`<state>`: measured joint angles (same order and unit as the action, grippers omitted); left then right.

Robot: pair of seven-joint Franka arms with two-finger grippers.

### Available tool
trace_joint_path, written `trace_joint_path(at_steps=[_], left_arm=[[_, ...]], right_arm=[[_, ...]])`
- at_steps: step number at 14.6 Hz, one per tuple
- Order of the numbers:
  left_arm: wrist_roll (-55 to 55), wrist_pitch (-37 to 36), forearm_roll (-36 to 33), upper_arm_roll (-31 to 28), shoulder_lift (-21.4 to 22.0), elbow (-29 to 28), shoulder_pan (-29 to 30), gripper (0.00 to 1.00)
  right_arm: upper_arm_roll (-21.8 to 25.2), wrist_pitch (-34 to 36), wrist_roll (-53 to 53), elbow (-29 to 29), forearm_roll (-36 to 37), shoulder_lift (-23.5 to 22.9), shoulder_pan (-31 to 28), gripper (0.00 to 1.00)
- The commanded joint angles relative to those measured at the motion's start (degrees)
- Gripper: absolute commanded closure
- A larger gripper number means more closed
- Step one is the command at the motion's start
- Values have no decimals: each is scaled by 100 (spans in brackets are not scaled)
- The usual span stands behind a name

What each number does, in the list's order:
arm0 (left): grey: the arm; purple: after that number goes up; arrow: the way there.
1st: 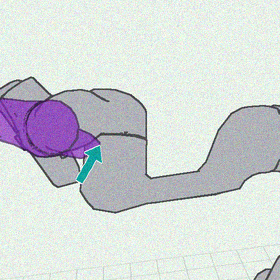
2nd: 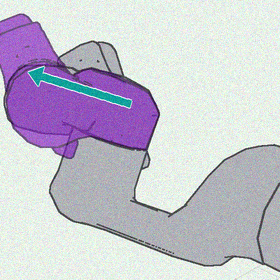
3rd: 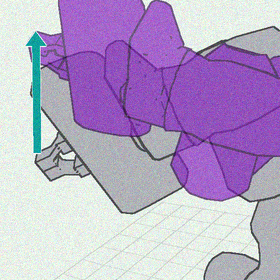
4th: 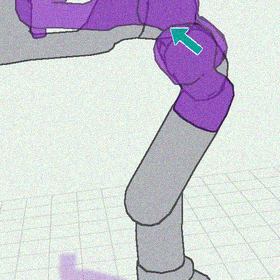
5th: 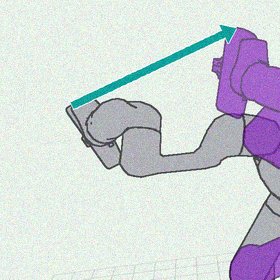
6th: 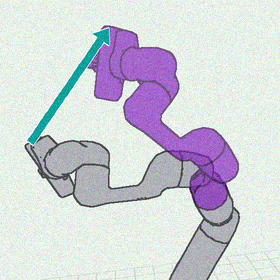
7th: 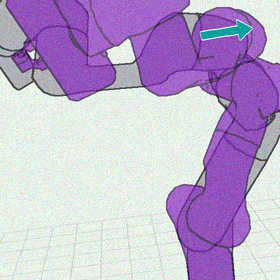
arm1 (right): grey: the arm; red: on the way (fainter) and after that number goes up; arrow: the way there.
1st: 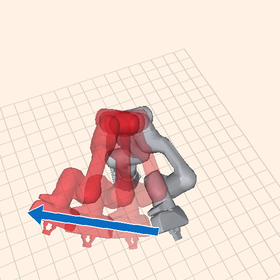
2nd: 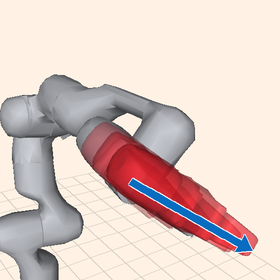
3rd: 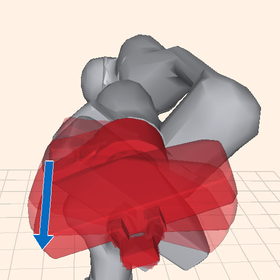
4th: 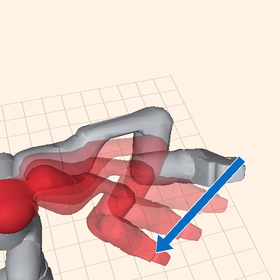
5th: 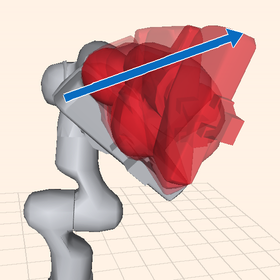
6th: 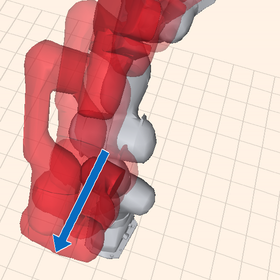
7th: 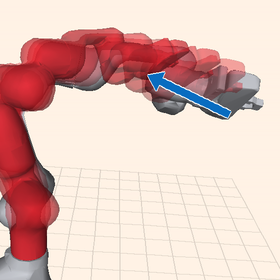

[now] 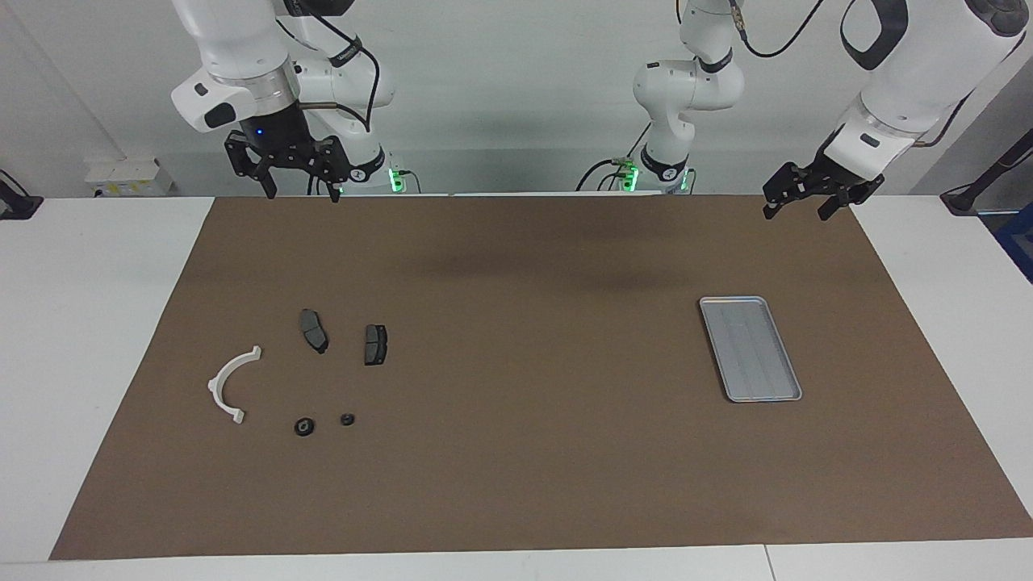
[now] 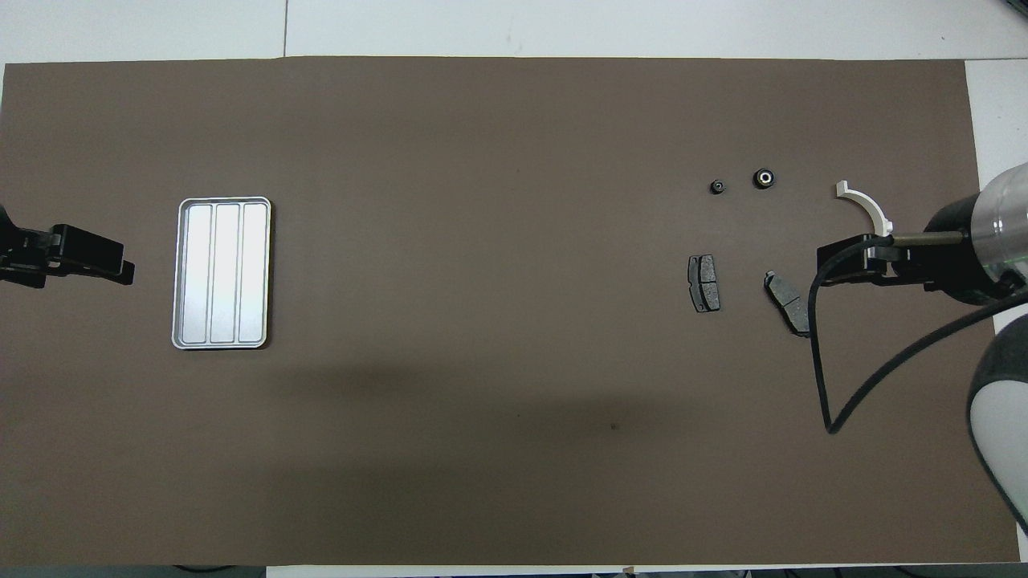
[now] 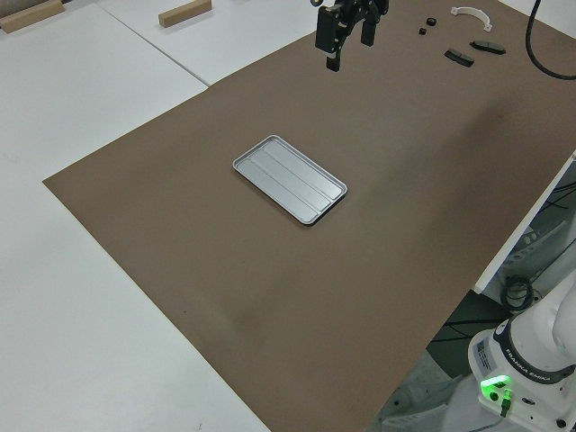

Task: Place bearing gear from tray to pile

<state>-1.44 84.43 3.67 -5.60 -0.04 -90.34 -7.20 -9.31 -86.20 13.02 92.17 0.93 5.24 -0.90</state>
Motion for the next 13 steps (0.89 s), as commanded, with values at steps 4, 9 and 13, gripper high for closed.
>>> trace_joint_path(at_steps=[4,9,13], left_arm=[[-23,144,20,-29,57,-133,-45,0],[-23,162,20,-20,57,-133,-45,0],[-14,214,20,-20,57,-167,-45,0]], right_arm=[[-9,42,-45,161,-163,135,-33,0],[-44,42,-36,126,-252,153,-42,0],[-44,42,-45,126,-252,179,-42,0]])
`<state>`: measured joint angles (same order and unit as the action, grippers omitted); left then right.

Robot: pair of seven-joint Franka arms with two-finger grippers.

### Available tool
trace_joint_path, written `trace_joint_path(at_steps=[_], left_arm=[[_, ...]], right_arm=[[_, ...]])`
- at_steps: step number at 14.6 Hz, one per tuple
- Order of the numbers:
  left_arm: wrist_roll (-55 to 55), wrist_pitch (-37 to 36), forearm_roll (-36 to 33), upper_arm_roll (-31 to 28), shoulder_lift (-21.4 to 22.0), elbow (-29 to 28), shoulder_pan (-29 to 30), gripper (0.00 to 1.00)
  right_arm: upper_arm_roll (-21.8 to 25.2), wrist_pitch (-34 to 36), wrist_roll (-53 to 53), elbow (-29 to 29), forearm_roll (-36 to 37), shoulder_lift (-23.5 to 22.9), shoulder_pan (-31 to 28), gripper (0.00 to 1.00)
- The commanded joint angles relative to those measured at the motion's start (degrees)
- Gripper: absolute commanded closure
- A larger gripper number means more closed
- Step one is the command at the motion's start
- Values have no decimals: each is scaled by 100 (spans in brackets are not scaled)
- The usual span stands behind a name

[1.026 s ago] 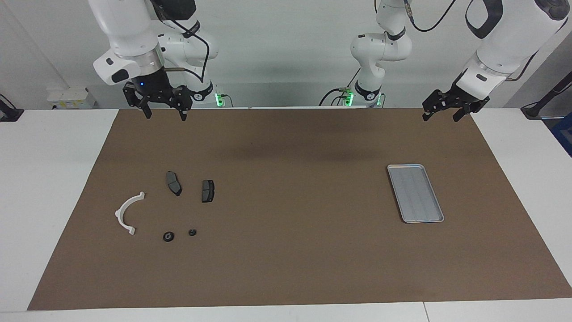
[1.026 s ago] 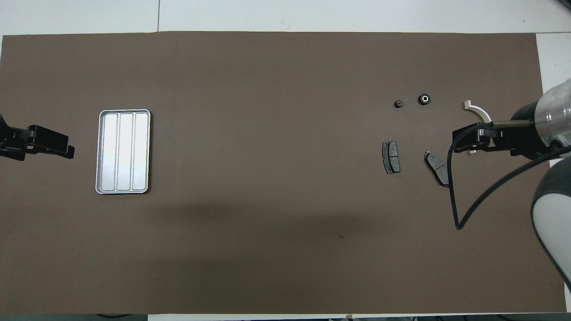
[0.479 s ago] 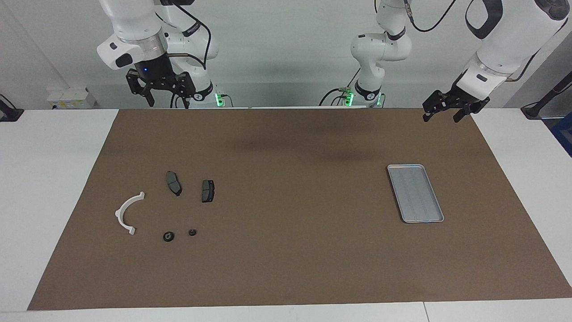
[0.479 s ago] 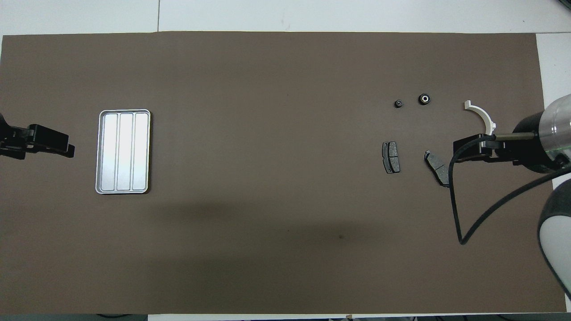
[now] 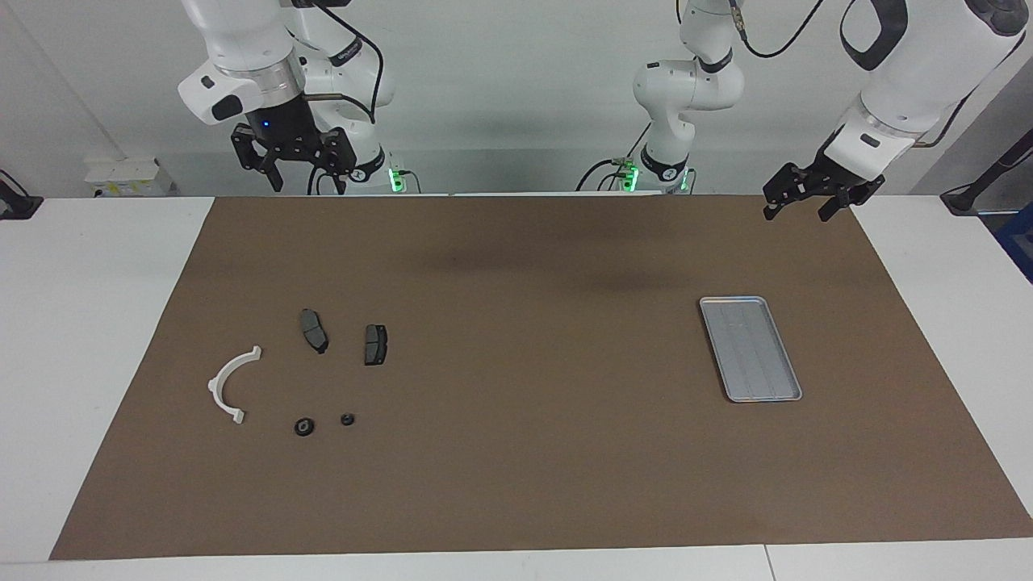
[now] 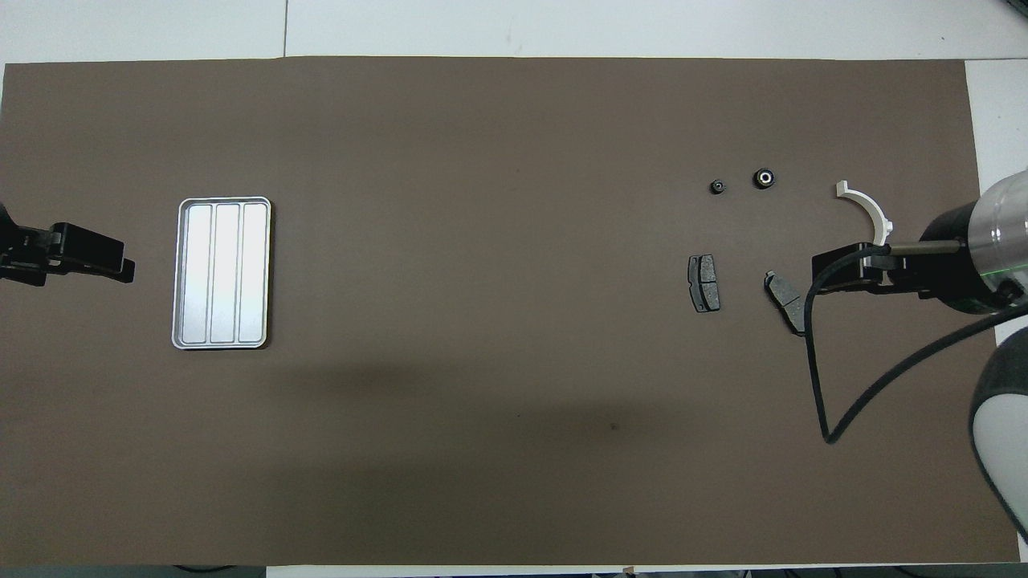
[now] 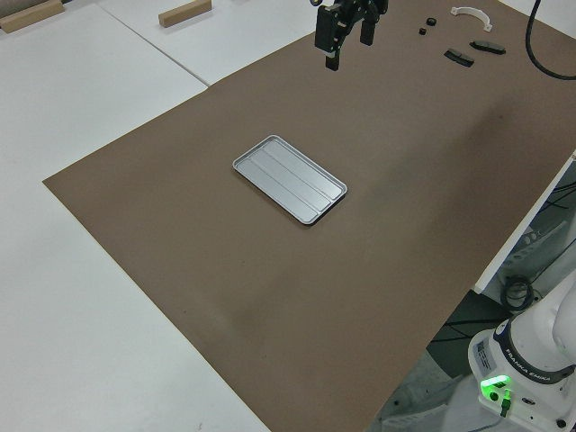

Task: Place bearing gear from tray to pile

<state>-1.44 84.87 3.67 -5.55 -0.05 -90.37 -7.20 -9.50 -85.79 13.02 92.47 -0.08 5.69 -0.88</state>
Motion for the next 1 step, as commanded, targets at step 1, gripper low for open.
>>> trace_joint_path(at_steps=[1], left_arm=[[-14,188,20,-25,58,-165,-45,0]], right_arm=[[-26,1,-36,104,-150,142,-44,0]])
